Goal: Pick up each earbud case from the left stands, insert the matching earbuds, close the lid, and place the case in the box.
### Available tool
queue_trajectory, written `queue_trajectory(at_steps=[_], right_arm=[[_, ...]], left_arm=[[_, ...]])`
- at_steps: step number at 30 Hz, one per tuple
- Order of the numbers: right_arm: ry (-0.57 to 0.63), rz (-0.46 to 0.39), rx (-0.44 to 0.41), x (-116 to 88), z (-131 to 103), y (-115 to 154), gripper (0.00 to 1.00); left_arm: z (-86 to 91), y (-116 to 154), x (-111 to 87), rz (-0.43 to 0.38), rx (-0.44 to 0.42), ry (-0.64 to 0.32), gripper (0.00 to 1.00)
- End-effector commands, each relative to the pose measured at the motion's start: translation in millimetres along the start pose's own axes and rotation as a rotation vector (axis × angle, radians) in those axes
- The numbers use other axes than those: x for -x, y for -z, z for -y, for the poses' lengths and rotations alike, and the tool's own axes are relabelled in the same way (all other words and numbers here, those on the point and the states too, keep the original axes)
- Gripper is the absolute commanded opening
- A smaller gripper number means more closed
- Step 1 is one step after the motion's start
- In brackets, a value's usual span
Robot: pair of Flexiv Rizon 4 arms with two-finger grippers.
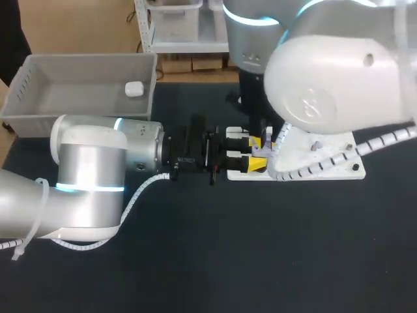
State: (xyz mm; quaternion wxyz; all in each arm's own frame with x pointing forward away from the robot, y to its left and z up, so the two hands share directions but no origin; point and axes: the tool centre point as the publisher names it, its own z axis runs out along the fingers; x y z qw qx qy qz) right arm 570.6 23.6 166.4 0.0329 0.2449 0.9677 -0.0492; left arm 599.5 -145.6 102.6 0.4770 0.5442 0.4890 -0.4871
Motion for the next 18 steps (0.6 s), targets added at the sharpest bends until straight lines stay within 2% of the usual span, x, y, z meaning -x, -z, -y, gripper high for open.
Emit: queue_trajectory(at_steps=[1, 18], right_arm=[[0.002, -0.018, -0.051, 5, -11, 3, 0.00], [-0.036, -0.040, -0.106, 11, -6, -10, 0.00]], left_arm=[[1.0, 0, -0.6, 0.003, 0.006, -0.003, 0.00], [1.0, 0, -0.6, 0.003, 0.006, -0.003, 0.00]])
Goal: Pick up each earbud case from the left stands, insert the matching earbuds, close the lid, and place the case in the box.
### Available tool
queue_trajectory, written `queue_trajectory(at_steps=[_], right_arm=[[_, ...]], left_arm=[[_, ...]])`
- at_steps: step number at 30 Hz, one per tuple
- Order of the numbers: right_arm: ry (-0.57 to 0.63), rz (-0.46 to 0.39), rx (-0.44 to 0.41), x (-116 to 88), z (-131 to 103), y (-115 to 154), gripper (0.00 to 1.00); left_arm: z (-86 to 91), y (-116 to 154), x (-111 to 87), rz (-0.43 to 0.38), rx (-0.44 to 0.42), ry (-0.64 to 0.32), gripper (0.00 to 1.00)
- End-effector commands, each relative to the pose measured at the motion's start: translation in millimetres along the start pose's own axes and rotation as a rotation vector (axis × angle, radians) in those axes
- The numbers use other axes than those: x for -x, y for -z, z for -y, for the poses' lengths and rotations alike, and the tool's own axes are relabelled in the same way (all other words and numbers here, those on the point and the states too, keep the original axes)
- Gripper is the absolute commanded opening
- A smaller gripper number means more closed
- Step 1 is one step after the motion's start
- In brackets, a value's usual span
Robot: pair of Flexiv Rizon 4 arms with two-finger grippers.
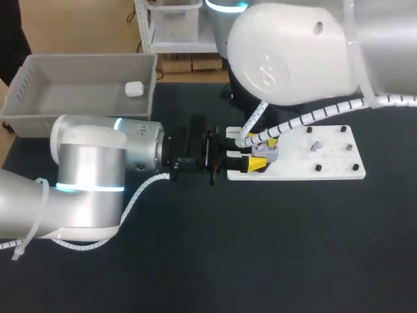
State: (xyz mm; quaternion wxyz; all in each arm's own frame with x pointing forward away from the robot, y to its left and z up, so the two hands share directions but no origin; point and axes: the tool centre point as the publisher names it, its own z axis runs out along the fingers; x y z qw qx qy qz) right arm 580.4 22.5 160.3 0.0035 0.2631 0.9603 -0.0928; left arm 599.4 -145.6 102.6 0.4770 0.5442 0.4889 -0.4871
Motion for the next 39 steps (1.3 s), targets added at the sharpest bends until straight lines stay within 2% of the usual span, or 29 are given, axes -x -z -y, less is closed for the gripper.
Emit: queue_trajectory(at_steps=[1, 39], right_arm=[[-0.004, -0.004, -0.005, 3, -2, -3, 0.00], [-0.015, -0.035, 0.003, 14, -1, -17, 0.00]], left_arm=[[1.0, 0, -0.6, 0.003, 0.006, -0.003, 0.00], [1.0, 0, -0.6, 0.003, 0.006, -0.003, 0.00]])
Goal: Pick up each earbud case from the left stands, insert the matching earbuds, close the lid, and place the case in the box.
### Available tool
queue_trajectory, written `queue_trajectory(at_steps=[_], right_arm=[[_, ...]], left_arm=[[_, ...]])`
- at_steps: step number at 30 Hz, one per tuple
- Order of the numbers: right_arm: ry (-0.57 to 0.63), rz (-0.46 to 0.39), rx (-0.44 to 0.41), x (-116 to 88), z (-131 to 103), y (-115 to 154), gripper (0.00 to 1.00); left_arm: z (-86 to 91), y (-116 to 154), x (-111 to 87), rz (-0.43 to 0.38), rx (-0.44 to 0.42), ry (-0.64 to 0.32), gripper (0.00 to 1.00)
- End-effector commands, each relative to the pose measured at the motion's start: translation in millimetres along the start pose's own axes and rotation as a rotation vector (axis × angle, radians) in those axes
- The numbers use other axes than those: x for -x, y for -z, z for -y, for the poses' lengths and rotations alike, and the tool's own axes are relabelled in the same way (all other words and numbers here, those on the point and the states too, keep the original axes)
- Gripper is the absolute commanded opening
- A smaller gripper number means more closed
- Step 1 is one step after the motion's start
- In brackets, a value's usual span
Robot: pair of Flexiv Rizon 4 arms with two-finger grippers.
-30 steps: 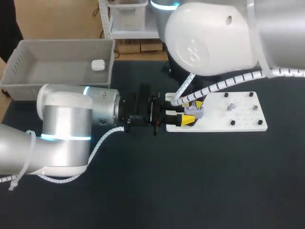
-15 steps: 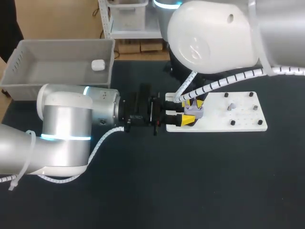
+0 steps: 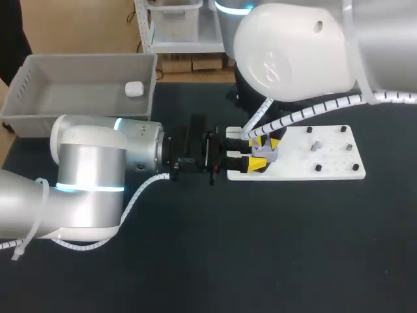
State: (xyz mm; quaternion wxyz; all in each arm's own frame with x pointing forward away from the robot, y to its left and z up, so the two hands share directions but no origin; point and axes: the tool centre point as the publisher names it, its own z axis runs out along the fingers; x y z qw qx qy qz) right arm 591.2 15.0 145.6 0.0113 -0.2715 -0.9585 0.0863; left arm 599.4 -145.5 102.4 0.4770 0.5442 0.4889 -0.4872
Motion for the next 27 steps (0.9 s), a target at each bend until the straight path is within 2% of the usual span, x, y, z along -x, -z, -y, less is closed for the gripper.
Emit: queue_trajectory(at_steps=[1, 7, 9, 10, 11, 16, 20, 21, 22, 24, 25, 27], right_arm=[[0.000, -0.002, -0.001, 2, 0, -3, 0.00], [0.006, -0.009, 0.010, 3, 0, -7, 0.01], [0.014, -0.008, 0.023, 3, -1, -8, 0.45], [0.015, -0.006, 0.032, 2, -1, -8, 0.85], [0.020, -0.002, 0.036, 2, -1, -7, 1.00], [0.051, 0.026, 0.107, -13, 3, 7, 1.00], [0.147, 0.088, 0.203, -27, 12, 17, 0.99], [0.203, 0.125, 0.233, -30, 15, 18, 0.96], [0.233, 0.140, 0.257, -32, 18, 19, 0.89], [0.286, 0.212, 0.327, -33, 27, 20, 0.68], [0.310, 0.243, 0.342, -33, 32, 20, 0.63], [0.349, 0.287, 0.374, -31, 44, 17, 0.79]], left_arm=[[1.0, 0, -0.5, 0.003, 0.006, -0.003, 0.00], [1.0, 0, -0.5, 0.003, 0.006, -0.003, 0.00], [1.0, 0, -0.5, 0.003, 0.006, -0.003, 0.00], [1.0, 0, -0.5, 0.003, 0.006, -0.003, 0.00], [1.0, 0, -0.5, 0.003, 0.006, -0.003, 0.00], [1.0, 0, -0.5, 0.003, 0.006, -0.003, 0.00], [1.0, 0, -0.5, 0.003, 0.006, -0.003, 0.00], [1.0, 0, -0.5, 0.003, 0.006, -0.003, 0.00], [1.0, 0, -0.5, 0.003, 0.006, -0.003, 0.00], [1.0, 0, -0.5, 0.003, 0.006, -0.003, 0.00], [1.0, 0, -0.5, 0.003, 0.006, -0.003, 0.00], [1.0, 0, -0.5, 0.003, 0.006, -0.003, 0.00]])
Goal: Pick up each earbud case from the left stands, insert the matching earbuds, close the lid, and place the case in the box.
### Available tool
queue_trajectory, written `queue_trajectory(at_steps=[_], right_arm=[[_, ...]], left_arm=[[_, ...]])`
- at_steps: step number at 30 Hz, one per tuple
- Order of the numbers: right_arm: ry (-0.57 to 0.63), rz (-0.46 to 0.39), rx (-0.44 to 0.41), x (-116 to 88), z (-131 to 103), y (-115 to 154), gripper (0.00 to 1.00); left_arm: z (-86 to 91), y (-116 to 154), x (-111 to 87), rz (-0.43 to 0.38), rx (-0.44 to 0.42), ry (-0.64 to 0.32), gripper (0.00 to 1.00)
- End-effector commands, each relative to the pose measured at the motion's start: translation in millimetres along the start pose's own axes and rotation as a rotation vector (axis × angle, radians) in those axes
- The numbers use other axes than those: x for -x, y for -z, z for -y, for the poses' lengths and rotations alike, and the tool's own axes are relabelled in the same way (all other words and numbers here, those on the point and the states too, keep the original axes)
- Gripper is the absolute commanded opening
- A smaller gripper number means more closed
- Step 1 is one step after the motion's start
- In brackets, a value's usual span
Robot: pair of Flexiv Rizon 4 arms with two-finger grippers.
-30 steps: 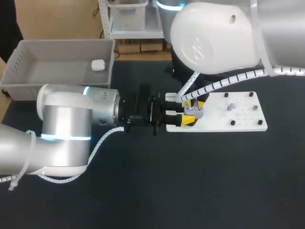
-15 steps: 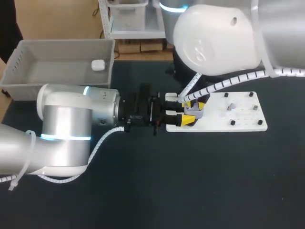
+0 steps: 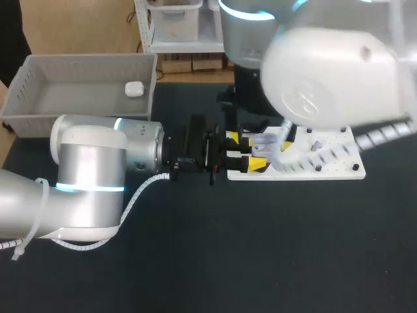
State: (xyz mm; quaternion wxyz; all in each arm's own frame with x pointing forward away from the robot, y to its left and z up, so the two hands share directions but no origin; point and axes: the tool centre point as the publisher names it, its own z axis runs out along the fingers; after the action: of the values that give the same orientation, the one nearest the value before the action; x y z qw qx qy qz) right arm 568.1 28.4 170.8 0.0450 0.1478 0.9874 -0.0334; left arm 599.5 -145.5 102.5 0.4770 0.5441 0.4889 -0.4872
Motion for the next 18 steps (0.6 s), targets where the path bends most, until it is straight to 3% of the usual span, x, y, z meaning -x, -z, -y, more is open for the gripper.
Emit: queue_trajectory(at_steps=[1, 6, 9, 13, 18], right_arm=[[0.122, 0.216, 0.247, -16, 44, -3, 0.76], [0.122, 0.274, 0.296, -13, 79, -6, 0.75], [0.117, 0.302, 0.304, -11, 97, -8, 0.84], [0.123, 0.346, 0.314, -5, 117, -10, 0.77], [0.169, 0.369, 0.311, 6, 135, -20, 0.78]], left_arm=[[1.1, 0, -0.6, 0.003, 0.006, -0.003, 0.00], [1.1, 0, -0.6, 0.003, 0.006, -0.003, 0.00], [1.1, 0, -0.6, 0.003, 0.006, -0.003, 0.00], [1.1, 0, -0.6, 0.003, 0.006, -0.003, 0.00], [1.1, 0, -0.6, 0.003, 0.006, -0.003, 0.00]])
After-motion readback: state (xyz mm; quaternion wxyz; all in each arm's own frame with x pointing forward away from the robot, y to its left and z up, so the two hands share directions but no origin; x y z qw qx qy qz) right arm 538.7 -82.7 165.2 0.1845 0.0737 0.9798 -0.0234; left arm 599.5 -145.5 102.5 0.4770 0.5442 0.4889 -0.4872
